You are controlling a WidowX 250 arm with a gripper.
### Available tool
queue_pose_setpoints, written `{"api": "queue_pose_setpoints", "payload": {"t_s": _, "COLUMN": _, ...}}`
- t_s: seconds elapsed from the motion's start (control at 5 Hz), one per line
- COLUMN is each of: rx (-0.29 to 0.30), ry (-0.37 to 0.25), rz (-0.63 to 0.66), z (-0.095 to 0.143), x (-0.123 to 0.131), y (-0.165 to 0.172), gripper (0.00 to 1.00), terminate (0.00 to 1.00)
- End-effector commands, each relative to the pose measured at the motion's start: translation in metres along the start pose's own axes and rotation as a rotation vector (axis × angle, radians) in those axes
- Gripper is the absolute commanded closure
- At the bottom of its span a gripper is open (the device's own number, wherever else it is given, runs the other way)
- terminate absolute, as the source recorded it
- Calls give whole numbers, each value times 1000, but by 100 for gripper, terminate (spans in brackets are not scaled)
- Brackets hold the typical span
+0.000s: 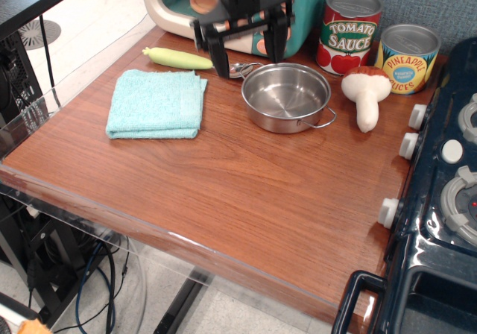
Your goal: Move the silver pot that is at the front right edge of the table back to right in front of the red can.
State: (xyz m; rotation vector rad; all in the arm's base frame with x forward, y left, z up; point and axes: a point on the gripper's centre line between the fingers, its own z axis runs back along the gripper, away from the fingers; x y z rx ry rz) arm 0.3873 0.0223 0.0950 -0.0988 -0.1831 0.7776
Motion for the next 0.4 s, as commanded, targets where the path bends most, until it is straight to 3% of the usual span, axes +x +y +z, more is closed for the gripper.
{"api": "queue_pose_setpoints", "payload": {"t_s": 0.0, "rx": -36, "ry": -51, "rz": 5, "z": 26, "x": 6, "y": 18, "gripper": 0, "terminate": 0}}
{"api": "queue_pose_setpoints", "payload": {"t_s": 0.2, "rx": -36, "ry": -51, "rz": 5, "z": 26, "x": 6, "y": 18, "gripper": 0, "terminate": 100}}
